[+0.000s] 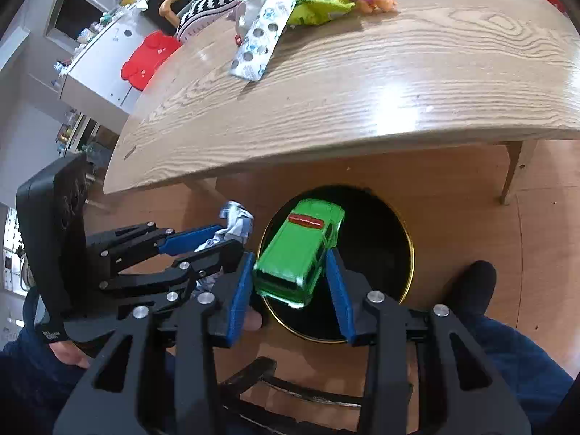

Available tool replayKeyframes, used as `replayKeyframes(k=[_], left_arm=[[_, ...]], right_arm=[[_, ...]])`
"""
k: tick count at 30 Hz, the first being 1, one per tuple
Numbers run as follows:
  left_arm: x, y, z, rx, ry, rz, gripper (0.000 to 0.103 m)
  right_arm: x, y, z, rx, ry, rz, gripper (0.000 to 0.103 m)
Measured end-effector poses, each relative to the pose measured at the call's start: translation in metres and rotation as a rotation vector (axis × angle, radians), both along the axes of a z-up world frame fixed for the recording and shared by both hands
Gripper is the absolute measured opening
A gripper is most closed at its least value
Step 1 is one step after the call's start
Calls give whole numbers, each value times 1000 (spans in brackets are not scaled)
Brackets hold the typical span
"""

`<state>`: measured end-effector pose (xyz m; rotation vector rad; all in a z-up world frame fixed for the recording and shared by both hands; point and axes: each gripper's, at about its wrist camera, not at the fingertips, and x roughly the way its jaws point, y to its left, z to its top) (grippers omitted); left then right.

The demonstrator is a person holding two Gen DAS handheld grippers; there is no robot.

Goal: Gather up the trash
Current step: 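Carry foil and green car to the black bin and open both tools, then grasp the pill blister strip with the left tool while the right tool grasps the pink doll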

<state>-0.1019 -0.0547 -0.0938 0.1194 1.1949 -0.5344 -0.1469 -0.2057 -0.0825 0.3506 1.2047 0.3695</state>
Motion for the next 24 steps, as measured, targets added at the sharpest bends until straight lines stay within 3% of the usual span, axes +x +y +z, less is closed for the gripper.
replayKeyframes(k=[1, 3, 9, 15, 19, 24], left_arm=[[1, 3, 0, 0, -4, 3, 50], [3, 6, 5, -3, -22, 16, 64], [2, 6, 15, 3, -66, 27, 69], [12, 2, 38, 9, -168, 55, 91], [25, 12, 64, 15, -272, 102, 94], [63, 19, 81, 55, -339, 138, 95]], right_arm=[[-1, -2, 2, 1, -9, -8, 61], [-1, -3, 7, -9, -30, -17, 64], [0, -5, 20, -22, -80, -32, 74], [7, -8, 46, -53, -176, -55, 88], [25, -22, 75, -48, -240, -111, 92], [66, -41, 113, -52, -307, -187, 94]])
